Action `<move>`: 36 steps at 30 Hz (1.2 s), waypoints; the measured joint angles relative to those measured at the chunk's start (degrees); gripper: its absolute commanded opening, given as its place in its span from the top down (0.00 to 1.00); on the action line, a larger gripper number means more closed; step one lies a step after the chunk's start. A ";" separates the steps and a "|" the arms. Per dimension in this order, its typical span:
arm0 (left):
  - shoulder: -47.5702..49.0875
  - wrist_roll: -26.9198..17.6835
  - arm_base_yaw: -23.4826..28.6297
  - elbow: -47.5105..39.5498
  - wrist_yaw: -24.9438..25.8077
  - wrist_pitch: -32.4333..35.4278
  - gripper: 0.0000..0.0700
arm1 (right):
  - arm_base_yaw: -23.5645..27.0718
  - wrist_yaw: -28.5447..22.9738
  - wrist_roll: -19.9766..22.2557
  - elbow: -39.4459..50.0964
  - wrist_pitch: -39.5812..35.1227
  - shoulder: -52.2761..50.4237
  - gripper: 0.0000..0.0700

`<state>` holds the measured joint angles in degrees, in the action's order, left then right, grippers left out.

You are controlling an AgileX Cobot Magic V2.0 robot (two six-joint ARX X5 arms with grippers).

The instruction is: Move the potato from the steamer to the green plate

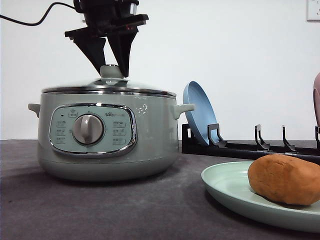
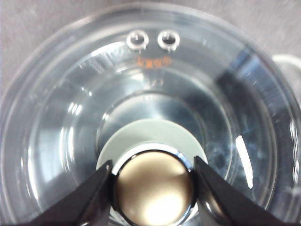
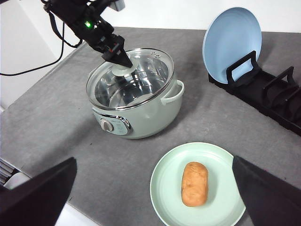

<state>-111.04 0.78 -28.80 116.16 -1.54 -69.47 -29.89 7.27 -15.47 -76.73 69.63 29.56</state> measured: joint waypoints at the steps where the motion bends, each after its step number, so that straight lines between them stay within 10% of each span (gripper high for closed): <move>1: 0.00 -0.03 0.00 0.00 0.00 0.00 0.98 | 0.00 0.00 -0.01 0.00 0.00 0.00 0.00; 36: 0.00 -0.72 0.21 0.04 0.06 -0.97 0.99 | 0.00 0.00 -0.02 0.00 0.00 0.00 0.00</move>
<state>-111.04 0.05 -28.59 116.20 -1.48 -70.43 -29.89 7.27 -15.49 -76.73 69.63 29.56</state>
